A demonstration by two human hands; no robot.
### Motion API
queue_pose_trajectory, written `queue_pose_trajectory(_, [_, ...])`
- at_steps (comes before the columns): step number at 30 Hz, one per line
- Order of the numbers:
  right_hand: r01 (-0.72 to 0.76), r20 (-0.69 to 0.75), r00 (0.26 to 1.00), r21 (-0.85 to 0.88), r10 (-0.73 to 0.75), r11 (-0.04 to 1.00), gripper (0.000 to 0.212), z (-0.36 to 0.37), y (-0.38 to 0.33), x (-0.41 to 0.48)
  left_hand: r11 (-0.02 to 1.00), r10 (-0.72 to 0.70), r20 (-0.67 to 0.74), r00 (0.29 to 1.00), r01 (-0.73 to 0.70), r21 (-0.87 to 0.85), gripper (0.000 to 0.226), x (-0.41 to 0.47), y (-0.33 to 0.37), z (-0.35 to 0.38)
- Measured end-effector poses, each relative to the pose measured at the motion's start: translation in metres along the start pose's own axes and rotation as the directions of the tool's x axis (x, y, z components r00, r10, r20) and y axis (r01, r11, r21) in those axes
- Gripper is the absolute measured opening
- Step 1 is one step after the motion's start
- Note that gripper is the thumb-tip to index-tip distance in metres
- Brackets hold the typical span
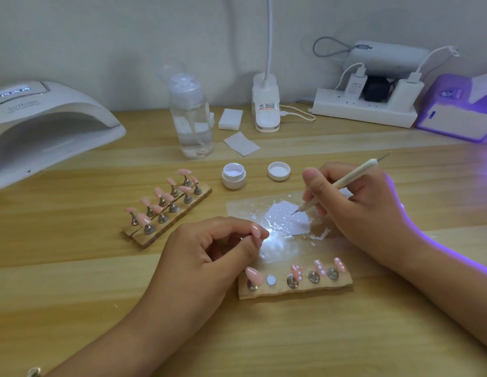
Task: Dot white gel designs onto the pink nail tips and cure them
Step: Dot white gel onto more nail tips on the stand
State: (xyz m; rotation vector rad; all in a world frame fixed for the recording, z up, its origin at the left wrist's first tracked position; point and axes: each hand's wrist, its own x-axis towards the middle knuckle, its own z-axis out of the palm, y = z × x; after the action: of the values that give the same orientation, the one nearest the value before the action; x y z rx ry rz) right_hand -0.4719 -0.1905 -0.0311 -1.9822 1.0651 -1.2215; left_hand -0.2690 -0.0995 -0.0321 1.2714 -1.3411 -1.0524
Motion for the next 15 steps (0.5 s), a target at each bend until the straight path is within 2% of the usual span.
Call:
queue_pose_trajectory(8, [-0.064, 0.016, 0.998, 0.025, 0.064, 0.998, 0.037, 0.0016, 0.0006, 0.0003, 1.0, -0.014, 0.006, 1.0, 0.014, -0.002, 0.011, -0.0005, -0.0002, 0.0008])
queue_pose_trajectory(15, [-0.042, -0.003, 0.999, -0.007, 0.042, 0.999, 0.039, 0.0016, 0.0006, 0.0002, 1.0, -0.023, 0.007, 1.0, 0.023, 0.005, 0.014, -0.0002, 0.0012, 0.0011])
